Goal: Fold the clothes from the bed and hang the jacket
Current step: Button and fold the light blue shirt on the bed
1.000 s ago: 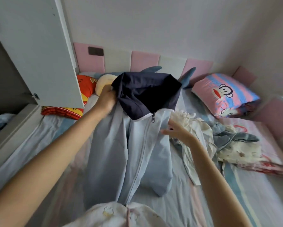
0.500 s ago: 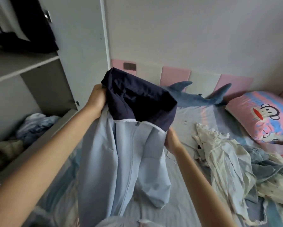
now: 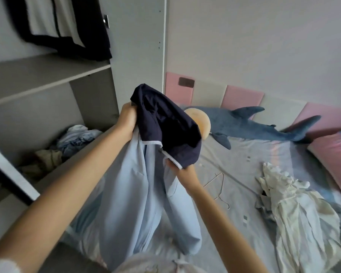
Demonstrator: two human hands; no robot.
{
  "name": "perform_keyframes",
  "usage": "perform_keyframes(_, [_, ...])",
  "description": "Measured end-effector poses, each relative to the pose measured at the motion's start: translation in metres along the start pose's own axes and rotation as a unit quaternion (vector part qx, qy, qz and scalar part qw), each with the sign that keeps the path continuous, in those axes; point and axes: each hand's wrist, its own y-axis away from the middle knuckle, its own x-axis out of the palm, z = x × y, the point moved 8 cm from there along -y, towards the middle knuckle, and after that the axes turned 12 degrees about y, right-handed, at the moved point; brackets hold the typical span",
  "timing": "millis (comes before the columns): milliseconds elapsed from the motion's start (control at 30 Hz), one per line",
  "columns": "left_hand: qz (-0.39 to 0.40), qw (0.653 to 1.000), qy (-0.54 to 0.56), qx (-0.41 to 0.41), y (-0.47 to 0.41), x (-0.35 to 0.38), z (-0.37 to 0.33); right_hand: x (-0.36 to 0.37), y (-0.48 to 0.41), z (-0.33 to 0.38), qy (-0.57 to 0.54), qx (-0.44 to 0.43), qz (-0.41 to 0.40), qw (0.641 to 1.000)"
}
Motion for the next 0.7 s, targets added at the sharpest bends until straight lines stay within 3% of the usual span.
perform_keyframes(133, [0.018, 0.997, -0.072, 0.027, -0.013, -0.023, -0.008, -0.032, -0.01, 0.0, -0.02, 0.013, -0.067, 0.997])
perform_keyframes(200, [0.055, 0.985, -0.146, 0.075, -0.022, -0.035, -0.018, -0.072, -0.013, 0.006, 0.033, -0.006, -0.134, 0.99])
perform_keyframes(300, [0.134, 0.934, -0.3, 0.144, -0.029, -0.043, -0.015, -0.123, -0.009, 0.04, 0.11, -0.083, -0.224, 0.965])
perform_keyframes(367, [0.121, 0.893, -0.398, 0.172, -0.033, -0.055, -0.001, -0.144, -0.007, 0.056, 0.129, -0.11, -0.265, 0.949])
perform_keyframes(433, [0.104, 0.876, -0.443, 0.16, -0.032, -0.063, 0.023, -0.152, -0.011, 0.058, 0.163, -0.073, -0.259, 0.949])
perform_keyframes(533, [0.109, 0.875, -0.457, 0.119, -0.026, -0.058, 0.051, -0.161, -0.019, 0.053, 0.294, -0.003, -0.184, 0.938])
perform_keyframes(700, [0.128, 0.886, -0.387, 0.223, -0.02, -0.025, 0.032, -0.208, -0.001, 0.085, 0.286, -0.055, -0.18, 0.94])
